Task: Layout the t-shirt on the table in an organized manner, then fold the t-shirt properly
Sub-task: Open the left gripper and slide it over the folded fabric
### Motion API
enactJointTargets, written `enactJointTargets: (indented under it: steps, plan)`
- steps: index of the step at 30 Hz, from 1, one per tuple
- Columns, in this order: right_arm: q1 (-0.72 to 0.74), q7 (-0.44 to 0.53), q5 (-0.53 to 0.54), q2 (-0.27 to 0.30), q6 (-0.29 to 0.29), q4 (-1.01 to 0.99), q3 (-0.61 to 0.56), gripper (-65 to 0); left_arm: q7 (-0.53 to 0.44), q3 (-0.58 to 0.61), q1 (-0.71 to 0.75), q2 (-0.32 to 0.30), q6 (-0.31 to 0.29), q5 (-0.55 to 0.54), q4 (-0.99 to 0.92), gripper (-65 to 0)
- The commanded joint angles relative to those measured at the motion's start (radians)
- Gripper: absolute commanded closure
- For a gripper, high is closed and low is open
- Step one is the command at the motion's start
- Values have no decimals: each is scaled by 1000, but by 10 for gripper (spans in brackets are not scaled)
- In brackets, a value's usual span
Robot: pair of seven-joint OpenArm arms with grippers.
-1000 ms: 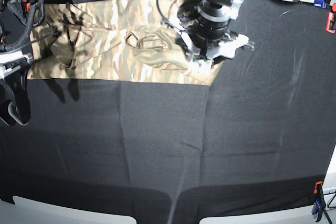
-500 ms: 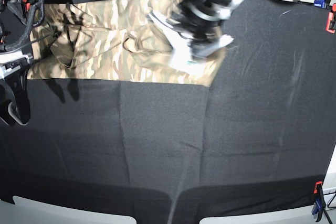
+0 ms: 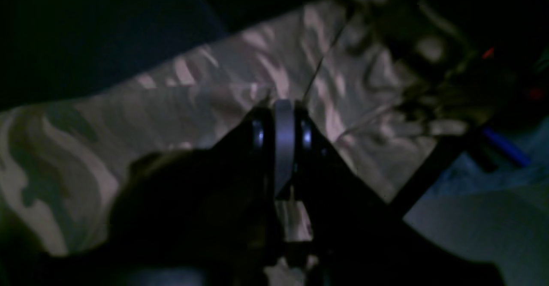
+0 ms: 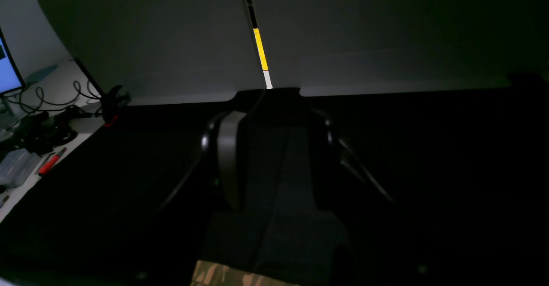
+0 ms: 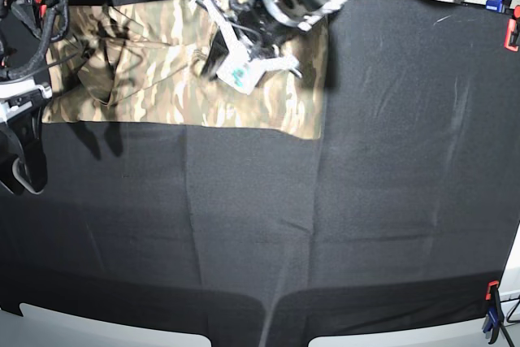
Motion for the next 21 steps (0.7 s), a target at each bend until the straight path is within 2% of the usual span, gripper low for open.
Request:
enactJointTargets:
  steps: [1,6,10,18,21]
  plan:
    - [6,27,22,13,9,15,3,-227,-41,8,-17,14,-8,-2,2,0]
    - [6,28,23,13,9,15,3,-227,-54,8,-71,14,-8,-39,-40,0]
    - [6,28,23,13,9,15,3,-226,-143,8,-111,16,-8,-38,-68,0]
    - [6,27,22,13,9,15,3,-227,-120,9,-138,68,-8,-75,-95,0]
    - [6,28,22,13,9,15,3,-227,-120,8,-146,68,-8,-74,-125,0]
